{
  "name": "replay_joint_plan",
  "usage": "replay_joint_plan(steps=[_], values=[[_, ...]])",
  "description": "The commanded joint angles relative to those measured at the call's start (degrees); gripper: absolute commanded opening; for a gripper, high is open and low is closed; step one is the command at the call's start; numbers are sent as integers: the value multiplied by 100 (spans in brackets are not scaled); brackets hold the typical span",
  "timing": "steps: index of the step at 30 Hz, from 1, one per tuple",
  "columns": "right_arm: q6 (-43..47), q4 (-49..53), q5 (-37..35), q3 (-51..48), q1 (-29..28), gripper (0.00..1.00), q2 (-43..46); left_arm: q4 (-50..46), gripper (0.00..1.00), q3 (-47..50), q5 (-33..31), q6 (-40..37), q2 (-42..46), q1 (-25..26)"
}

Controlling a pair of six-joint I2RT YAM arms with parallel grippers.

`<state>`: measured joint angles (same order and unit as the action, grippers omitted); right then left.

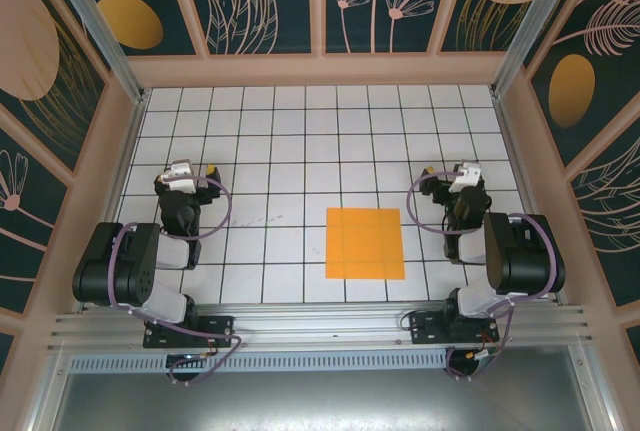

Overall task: Fold a paper plane with a square sheet of paper (fold left side to right side)
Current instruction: Move the square sheet of paper to the center of the table.

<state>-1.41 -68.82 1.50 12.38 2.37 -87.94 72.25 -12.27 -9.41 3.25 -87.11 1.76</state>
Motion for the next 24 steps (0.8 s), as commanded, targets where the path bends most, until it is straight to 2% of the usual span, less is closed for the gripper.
replay_joint_plan(steps=[1, 5, 8, 11, 14, 17, 21, 24], values=[[-16, -149, -177, 144, -22, 99, 39, 82, 99, -61, 182, -25, 188, -33], [-55, 1664, -264, 677, -6, 99, 1129, -1337, 99, -455, 295, -49, 1089, -30], [-89, 3103, -153, 1202, -32, 99, 1859, -1764, 99, -802, 385, 218, 1626, -27], [-223, 4792, 93, 1917, -99, 99, 2241, -3291, 99, -1711, 589, 982, 1820, -27], [-547, 6197, 312, 2554, -337, 99, 2427, -4391, 98, -2303, 1256, 1747, 1817, -29], [-756, 7276, 270, 2950, -942, 99, 2498, -4838, 99, -2385, 2087, 2324, 1888, 106], [-985, 8287, 28, 3179, -2177, 99, 2294, -5496, 99, -2361, 2405, 2484, 1844, 715], [-1352, 8797, -88, 3237, -3031, 99, 1969, -5404, 99, -2167, 2782, 2716, 1768, 970]])
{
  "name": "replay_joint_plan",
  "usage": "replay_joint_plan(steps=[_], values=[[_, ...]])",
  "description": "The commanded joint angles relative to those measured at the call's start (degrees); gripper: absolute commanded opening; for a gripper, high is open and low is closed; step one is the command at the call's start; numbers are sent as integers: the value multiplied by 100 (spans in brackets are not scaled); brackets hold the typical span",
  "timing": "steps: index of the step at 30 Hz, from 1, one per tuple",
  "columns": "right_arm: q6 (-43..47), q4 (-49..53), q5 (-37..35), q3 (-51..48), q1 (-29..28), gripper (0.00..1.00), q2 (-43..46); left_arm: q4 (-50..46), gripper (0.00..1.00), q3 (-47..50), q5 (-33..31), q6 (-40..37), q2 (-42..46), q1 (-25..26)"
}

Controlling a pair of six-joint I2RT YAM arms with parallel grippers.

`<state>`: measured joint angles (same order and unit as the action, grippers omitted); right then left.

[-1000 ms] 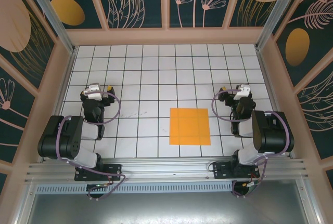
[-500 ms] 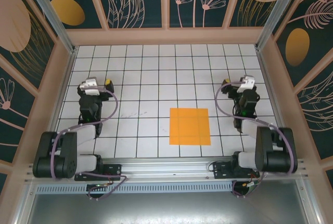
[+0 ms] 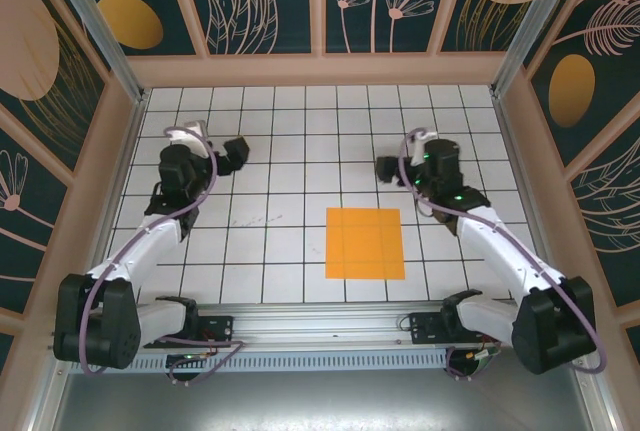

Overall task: Fold a paper plane with a square sheet of paper (fold left side to right side)
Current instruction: Move the square sheet of paper to the center of the table.

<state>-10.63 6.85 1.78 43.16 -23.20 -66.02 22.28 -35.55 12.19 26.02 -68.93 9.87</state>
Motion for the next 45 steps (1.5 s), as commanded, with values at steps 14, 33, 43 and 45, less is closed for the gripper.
replay_joint_plan(steps=[14, 33, 43, 45], values=[[-1072, 2459, -555, 250, -2188, 99, -1719, -10, 99, 457, 230, 573, 107, 199], [-904, 2160, -1009, 1189, -2523, 98, -3492, -501, 99, 430, -551, 277, 453, 200], [-110, 1492, -613, 2510, -2302, 99, -4795, -609, 99, 531, -792, 206, 622, 199], [7, 1487, -612, 2863, -2175, 99, -5071, -643, 99, 531, -788, 260, 617, 199]])
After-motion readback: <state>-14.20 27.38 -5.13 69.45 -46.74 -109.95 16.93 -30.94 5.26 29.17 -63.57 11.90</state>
